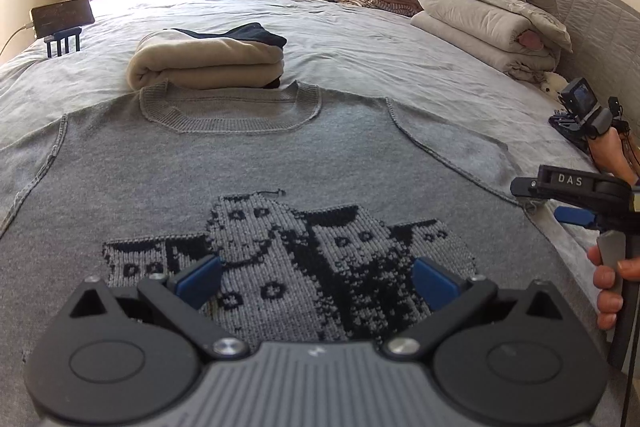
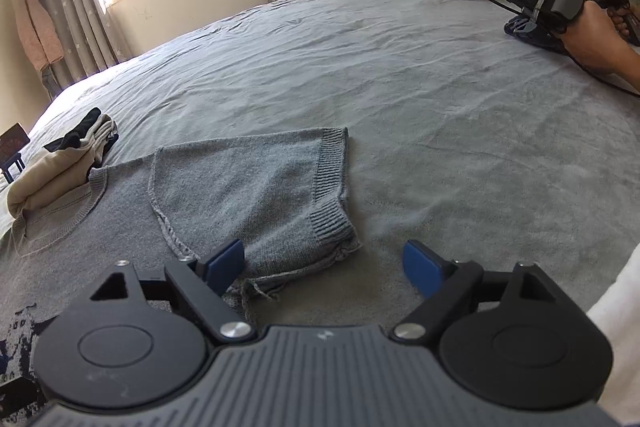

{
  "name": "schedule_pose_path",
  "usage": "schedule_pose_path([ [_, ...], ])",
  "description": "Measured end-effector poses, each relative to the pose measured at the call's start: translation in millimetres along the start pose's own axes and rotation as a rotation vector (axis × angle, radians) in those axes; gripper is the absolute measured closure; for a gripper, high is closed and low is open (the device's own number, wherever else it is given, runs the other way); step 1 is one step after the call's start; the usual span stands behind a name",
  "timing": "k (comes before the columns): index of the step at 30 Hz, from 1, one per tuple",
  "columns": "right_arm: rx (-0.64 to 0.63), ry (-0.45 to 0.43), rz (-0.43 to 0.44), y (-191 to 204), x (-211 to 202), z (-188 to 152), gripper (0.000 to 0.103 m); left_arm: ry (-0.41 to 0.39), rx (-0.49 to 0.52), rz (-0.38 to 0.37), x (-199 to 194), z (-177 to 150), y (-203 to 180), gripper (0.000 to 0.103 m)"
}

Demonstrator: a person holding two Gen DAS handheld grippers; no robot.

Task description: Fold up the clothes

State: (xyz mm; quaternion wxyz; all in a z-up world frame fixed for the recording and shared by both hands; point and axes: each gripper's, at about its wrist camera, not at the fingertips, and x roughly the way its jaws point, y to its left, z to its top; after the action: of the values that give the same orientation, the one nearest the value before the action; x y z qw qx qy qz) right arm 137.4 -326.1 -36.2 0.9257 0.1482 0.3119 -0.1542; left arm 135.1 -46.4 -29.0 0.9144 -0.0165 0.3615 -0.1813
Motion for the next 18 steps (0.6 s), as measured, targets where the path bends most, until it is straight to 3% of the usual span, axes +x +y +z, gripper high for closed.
schedule_pose_path([
  [4, -0.065, -0.024, -0.034, 10, 3, -1, 0.036, 0.008, -0.002, 0.008, -5, 1, 5, 0.001],
  [6, -0.093, -0.033, -0.032, 14, 4, -1, 0.056, 0.008, -0.01, 0.012, -7, 1, 10, 0.001],
  [8, -0.11, -0.039, -0.038, 18, 5, -1, 0.064, 0.007, -0.022, 0.017, -9, 1, 15, 0.001],
  [11, -0.143, -0.053, -0.053, 26, 4, -2, 0.085, 0.001, -0.048, 0.016, -10, 1, 23, 0.001],
  [18, -0.231, -0.131, -0.044, 44, -9, -3, 0.088, -0.027, -0.083, 0.0, -11, 1, 30, 0.008],
])
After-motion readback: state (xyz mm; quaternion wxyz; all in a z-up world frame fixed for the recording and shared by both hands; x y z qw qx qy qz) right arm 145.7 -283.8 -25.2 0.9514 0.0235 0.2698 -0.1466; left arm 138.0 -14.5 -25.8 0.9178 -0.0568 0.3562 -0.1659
